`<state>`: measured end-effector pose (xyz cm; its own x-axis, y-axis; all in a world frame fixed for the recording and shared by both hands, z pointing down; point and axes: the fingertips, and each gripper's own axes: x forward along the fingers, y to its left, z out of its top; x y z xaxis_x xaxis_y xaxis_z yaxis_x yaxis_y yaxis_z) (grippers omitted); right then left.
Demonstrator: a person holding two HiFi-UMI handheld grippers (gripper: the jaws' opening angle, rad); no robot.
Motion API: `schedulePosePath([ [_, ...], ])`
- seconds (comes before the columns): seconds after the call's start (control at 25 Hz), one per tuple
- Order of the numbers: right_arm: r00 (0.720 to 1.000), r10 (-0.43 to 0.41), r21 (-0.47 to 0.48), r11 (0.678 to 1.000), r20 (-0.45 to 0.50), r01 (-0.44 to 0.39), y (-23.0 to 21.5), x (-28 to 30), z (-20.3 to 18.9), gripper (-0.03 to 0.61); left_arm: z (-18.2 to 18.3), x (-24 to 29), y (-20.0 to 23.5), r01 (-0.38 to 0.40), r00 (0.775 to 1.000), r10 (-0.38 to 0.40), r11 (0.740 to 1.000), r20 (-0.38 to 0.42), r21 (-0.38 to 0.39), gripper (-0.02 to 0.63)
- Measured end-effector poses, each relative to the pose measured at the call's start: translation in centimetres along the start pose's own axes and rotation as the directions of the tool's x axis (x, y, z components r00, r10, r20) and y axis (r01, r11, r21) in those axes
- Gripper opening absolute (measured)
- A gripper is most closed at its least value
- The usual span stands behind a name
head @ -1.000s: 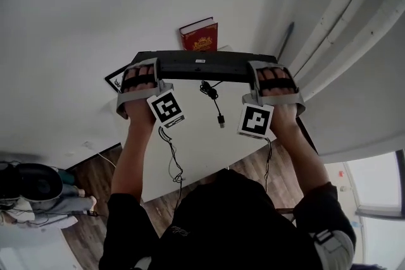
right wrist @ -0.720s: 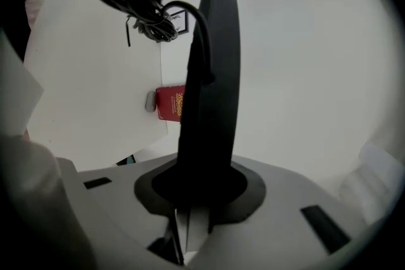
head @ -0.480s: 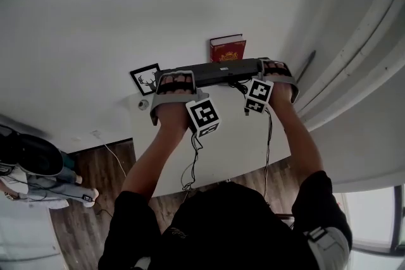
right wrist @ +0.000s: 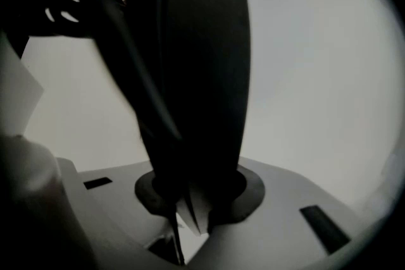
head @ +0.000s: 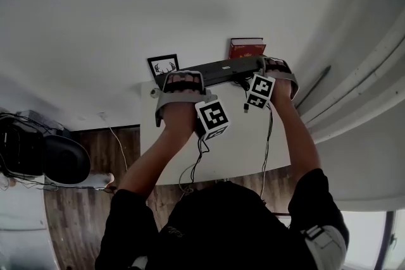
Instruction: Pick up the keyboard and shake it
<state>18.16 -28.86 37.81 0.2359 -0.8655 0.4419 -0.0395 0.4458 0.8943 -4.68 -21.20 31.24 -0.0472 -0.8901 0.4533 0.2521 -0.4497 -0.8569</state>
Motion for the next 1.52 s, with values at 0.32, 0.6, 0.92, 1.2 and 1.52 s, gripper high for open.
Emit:
schedulePosePath([
  [0.32, 0.992, -0.049, -0.087, 0.994, 0.114, 0.060, -0.8, -4.1, 4.6, 0.087, -6.1, 3.0, -0.6, -0.023, 0.995, 0.011, 0.993, -0.096, -0.119, 0.083],
  [0.6, 0.981, -0.120, -0.124, 0.982, 0.149, 0.139, -2.8, -10.1, 5.7, 0.087, -8.3, 6.0, -0.2, 0.000, 0.992, -0.019, 0.989, -0.126, -0.148, 0.074],
  [0.92, 0.979, -0.162, -0.175, 0.968, 0.124, 0.183, -4.0, -16.7, 6.7, 0.098, -7.8, 8.2, 1.2, -0.006, 0.998, -0.003, 0.989, -0.057, -0.149, 0.074],
  [1.2, 0.985, -0.118, -0.081, 0.988, 0.123, 0.129, -3.7, -18.7, 5.9, 0.100, -5.1, 8.6, 2.2, -0.026, 0.999, 0.031, 0.992, 0.038, -0.125, 0.074],
  [1.52, 0.997, -0.079, -0.072, 0.994, 0.007, 0.079, -2.2, -12.9, 1.2, 0.096, -3.8, 5.2, 1.2, -0.045, 0.995, 0.050, 0.997, 0.089, -0.058, 0.075],
])
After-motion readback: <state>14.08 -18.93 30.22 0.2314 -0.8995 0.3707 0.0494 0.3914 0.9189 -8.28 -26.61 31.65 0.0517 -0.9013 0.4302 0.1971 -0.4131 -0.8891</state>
